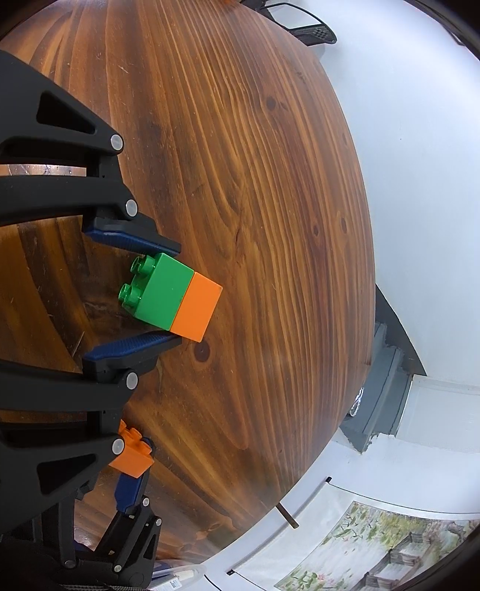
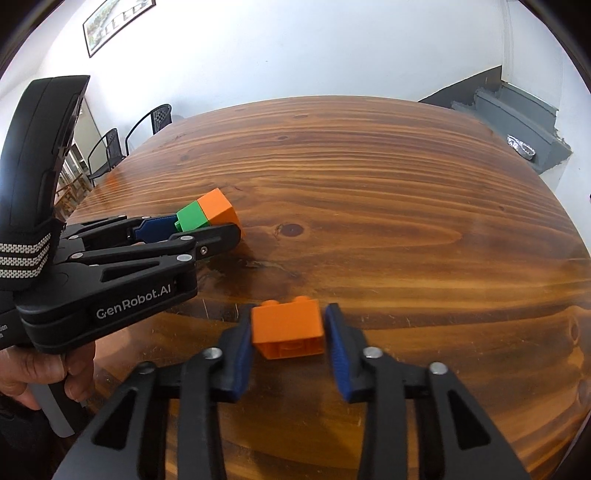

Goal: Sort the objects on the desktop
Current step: 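Grasp the green-orange brick stack with the left tool while the right grasps the orange brick, then lift both bricks and carry them over the clear bowl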

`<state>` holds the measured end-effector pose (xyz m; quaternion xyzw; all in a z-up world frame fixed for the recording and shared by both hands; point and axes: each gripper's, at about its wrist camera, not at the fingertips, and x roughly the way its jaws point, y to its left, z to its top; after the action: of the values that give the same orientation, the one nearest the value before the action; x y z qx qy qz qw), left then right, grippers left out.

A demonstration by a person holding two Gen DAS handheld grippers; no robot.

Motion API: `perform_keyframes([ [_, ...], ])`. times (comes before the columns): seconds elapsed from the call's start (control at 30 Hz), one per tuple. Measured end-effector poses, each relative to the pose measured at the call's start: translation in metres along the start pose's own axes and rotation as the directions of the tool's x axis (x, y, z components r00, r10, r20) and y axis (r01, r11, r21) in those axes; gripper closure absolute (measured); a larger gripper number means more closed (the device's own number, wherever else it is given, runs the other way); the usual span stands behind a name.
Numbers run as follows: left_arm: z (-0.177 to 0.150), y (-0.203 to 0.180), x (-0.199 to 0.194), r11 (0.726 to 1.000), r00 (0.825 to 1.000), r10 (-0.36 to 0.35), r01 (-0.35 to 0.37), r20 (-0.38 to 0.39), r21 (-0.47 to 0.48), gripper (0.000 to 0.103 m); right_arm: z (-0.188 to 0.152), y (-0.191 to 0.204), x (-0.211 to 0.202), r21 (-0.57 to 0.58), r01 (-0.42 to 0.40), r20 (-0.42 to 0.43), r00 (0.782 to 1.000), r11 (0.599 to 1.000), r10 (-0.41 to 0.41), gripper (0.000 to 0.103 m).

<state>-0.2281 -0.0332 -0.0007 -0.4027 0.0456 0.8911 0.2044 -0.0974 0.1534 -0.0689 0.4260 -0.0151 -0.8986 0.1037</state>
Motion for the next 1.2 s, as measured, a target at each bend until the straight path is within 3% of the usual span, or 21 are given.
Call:
perform_keyframes([
  [0.53,0.000,-0.021,-0.018,0.999,0.999,0.012,-0.014,0.052,0.044,0.059,-0.028,-0.003,-0.045,0.049,0.018,0.088,0.996,0.999,-0.023,0.066],
  [1.2,-0.025,-0.101,-0.067,0.983,0.989,-0.121,0.108,0.081,0.147,0.058,-0.089,-0.052,-0.145,0.225,0.063,0.221,0.969,0.972,-0.114,0.066],
])
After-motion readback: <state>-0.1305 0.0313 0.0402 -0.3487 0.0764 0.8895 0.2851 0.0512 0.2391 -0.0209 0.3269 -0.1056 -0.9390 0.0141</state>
